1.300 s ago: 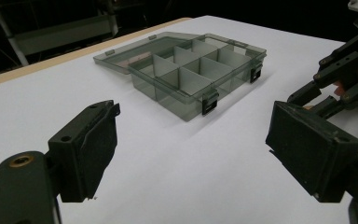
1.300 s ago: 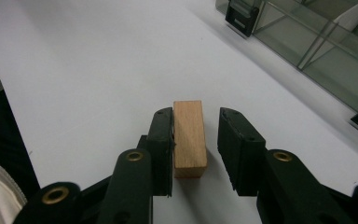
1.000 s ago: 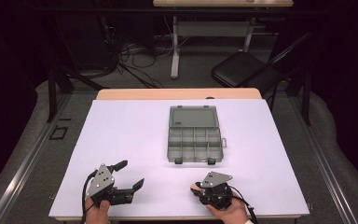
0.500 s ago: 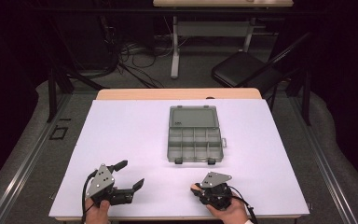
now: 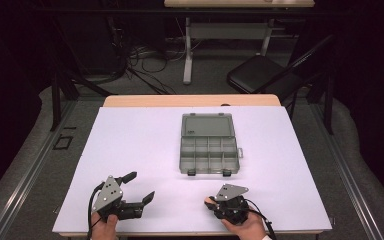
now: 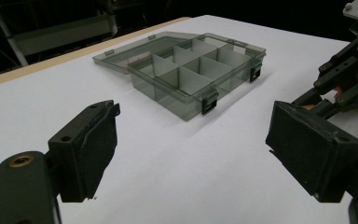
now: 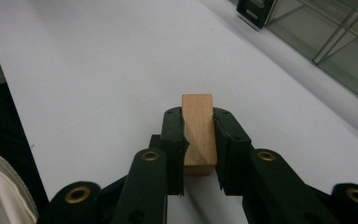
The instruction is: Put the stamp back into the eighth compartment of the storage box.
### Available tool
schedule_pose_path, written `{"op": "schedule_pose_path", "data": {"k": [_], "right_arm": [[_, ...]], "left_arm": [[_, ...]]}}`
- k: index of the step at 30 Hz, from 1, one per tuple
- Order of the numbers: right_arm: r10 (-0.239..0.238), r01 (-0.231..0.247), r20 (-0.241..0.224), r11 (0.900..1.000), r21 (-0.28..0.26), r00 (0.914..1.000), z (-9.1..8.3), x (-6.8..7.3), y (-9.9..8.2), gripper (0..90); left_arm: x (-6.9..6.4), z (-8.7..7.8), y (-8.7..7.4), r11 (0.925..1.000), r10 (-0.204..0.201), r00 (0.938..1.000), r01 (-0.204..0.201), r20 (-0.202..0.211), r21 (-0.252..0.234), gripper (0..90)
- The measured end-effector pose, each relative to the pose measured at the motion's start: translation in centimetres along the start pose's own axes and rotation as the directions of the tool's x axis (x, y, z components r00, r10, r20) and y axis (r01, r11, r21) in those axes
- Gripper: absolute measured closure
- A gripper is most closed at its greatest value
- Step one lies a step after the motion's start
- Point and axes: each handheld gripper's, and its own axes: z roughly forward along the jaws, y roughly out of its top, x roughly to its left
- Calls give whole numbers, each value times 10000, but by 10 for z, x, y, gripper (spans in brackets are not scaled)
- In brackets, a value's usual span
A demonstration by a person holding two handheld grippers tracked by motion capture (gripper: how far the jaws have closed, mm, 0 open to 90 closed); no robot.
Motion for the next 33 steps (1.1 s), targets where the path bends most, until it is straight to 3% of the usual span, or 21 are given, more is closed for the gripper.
{"op": "schedule_pose_path", "data": {"k": [14,22,33], "right_arm": [[86,-85,35,9996,-284,10000,-5,-3,2,758],[369,-344,294,9960,-824,9989,-15,-9,4,758],[677,-614,513,9914,-1156,9964,-26,-18,5,758]], "left_arm": [[0,0,0,10000,8,10000,-8,-24,-3,161],[0,0,0,10000,10,10000,-10,-18,6,161],[0,0,0,10000,-22,10000,22,-43,26,161]]}}
